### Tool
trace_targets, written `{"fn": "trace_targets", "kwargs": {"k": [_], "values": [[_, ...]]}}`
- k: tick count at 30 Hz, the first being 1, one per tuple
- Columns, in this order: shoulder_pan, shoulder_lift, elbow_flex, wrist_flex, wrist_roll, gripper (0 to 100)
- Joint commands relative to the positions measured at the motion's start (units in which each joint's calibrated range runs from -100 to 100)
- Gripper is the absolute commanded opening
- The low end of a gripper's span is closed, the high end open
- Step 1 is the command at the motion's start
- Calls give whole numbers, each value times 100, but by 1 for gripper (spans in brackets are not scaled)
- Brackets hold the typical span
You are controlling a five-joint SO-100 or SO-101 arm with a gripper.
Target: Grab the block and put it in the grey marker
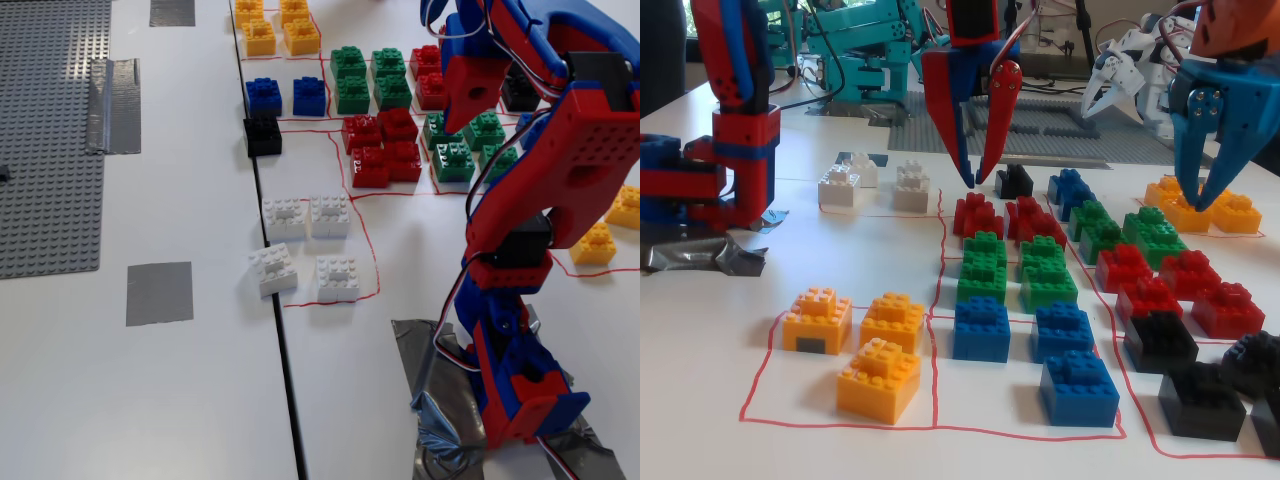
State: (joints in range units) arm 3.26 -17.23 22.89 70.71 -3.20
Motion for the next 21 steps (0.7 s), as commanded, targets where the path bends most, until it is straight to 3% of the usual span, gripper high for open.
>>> {"fn": "trace_targets", "kwargs": {"k": [1,16,21], "values": [[37,-191,-145,0,-24,0],[136,-274,-182,154,-49,0],[646,-414,-254,535,-68,0]]}}
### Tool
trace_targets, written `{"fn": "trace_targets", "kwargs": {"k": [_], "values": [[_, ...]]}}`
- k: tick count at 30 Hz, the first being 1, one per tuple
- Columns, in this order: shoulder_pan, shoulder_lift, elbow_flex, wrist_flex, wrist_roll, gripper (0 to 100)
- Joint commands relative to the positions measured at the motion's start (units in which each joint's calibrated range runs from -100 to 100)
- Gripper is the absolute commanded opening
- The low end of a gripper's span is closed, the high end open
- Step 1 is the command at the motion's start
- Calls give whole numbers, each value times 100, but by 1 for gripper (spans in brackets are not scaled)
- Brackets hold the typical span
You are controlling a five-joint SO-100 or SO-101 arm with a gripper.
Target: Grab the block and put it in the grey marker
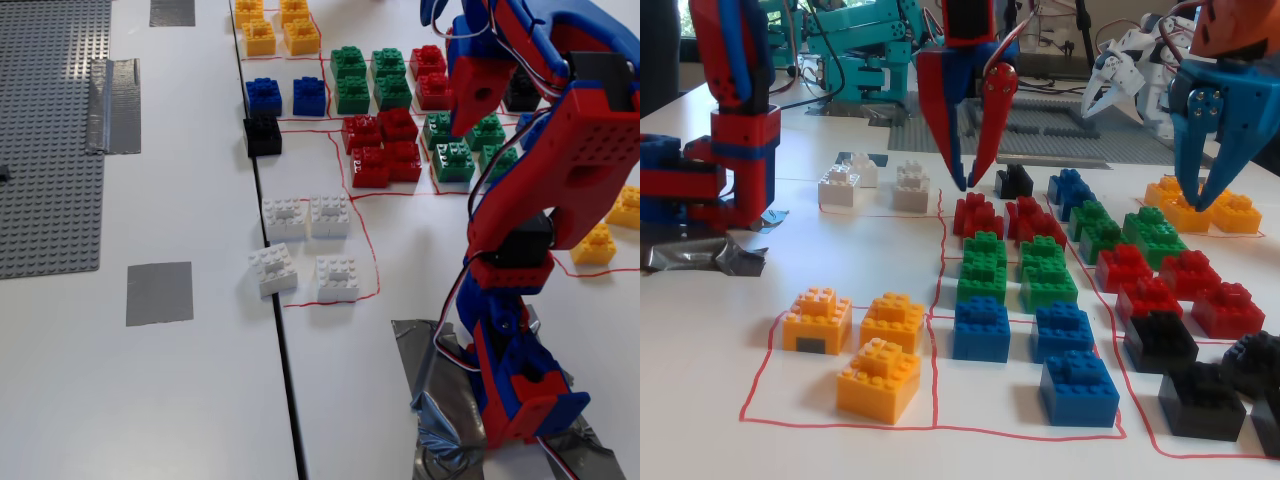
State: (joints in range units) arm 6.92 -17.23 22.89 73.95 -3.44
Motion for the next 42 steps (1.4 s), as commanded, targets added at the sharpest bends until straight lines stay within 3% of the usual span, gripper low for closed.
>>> {"fn": "trace_targets", "kwargs": {"k": [1,3,9,12,16,27,42], "values": [[457,-414,-372,415,-54,0],[879,-414,-536,804,-122,0],[1732,-274,-681,1015,767,1],[2037,-1,-917,1015,884,21],[2223,568,-1689,1364,1148,32],[2233,1500,-2334,1502,1998,30],[2253,2317,-3043,1339,1954,31]]}}
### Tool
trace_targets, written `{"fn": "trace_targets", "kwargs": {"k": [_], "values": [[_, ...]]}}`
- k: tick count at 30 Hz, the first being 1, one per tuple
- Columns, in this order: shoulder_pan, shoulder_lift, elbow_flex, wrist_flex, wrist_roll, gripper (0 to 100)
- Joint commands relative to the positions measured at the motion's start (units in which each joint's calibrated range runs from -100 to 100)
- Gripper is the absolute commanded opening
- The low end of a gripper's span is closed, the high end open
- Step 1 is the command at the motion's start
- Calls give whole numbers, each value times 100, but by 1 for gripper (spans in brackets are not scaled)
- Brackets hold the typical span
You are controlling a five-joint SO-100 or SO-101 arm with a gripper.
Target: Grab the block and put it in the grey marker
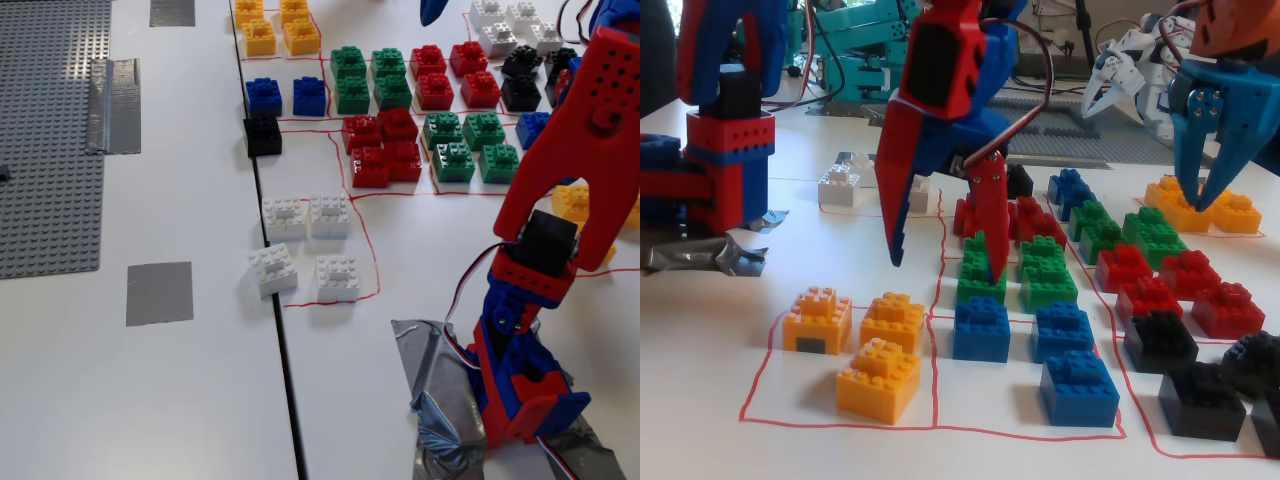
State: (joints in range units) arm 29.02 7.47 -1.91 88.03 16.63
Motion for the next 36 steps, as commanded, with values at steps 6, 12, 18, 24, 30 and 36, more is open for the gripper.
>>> {"fn": "trace_targets", "kwargs": {"k": [6,12,18,24,30,36], "values": [[72,144,-1063,-36,-10,30],[92,573,-1571,21,-44,30],[23,862,-1698,13,-103,28],[-36,1126,-1862,-20,-122,25],[-124,1349,-2189,21,-200,26],[-173,1473,-2570,240,-298,26]]}}
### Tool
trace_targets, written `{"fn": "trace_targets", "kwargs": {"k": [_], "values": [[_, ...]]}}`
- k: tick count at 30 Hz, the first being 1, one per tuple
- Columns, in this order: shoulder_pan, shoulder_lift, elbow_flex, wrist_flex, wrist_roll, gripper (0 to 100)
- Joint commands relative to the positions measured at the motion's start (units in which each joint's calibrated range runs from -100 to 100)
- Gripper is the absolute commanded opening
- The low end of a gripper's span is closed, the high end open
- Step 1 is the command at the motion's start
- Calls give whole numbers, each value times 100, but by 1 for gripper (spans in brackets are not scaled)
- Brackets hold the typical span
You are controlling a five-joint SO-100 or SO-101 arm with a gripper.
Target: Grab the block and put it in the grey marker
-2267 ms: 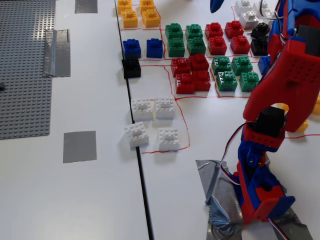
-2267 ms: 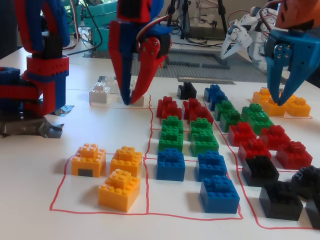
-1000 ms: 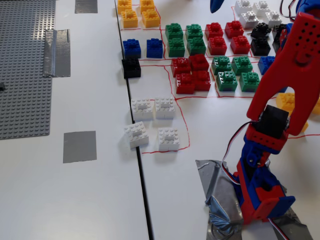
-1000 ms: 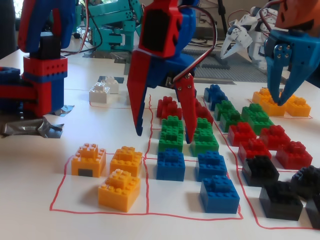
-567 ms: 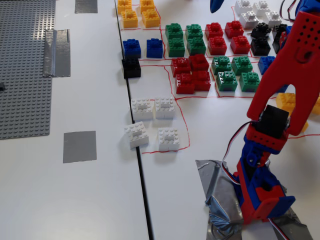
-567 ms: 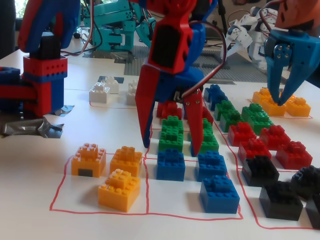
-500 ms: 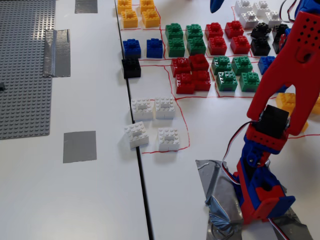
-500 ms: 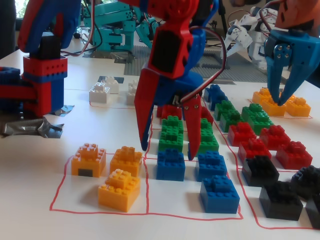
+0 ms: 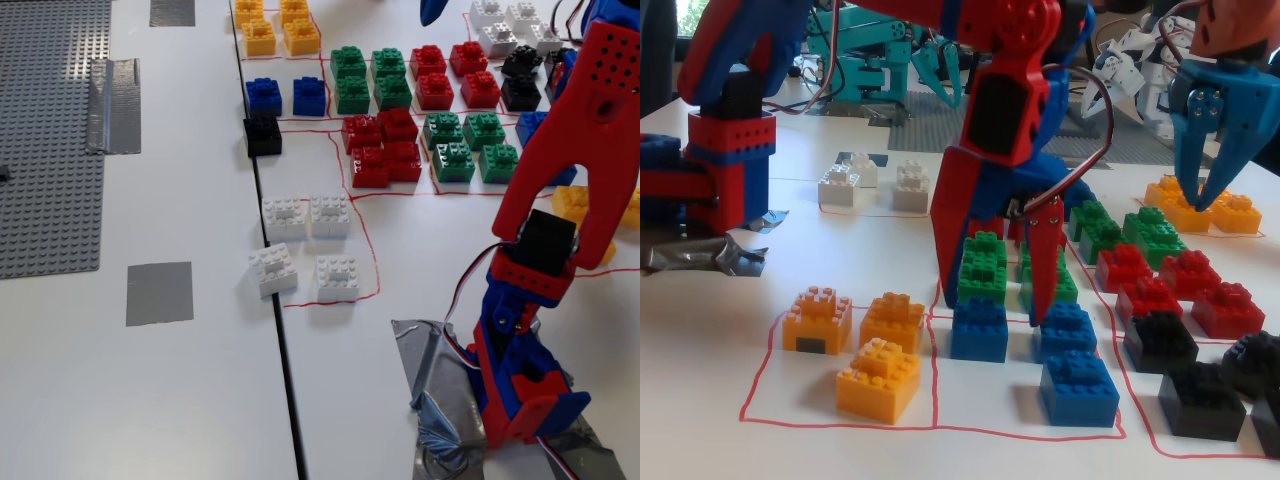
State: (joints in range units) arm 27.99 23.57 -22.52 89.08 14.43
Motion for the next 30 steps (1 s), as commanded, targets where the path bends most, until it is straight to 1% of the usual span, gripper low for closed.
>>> {"fn": "trace_targets", "kwargs": {"k": [1,11,18,30], "values": [[-91,-129,-545,175,-107,26],[-326,-492,173,232,-322,25],[-326,-1020,945,-76,-313,26],[-71,-987,908,-3,-293,29]]}}
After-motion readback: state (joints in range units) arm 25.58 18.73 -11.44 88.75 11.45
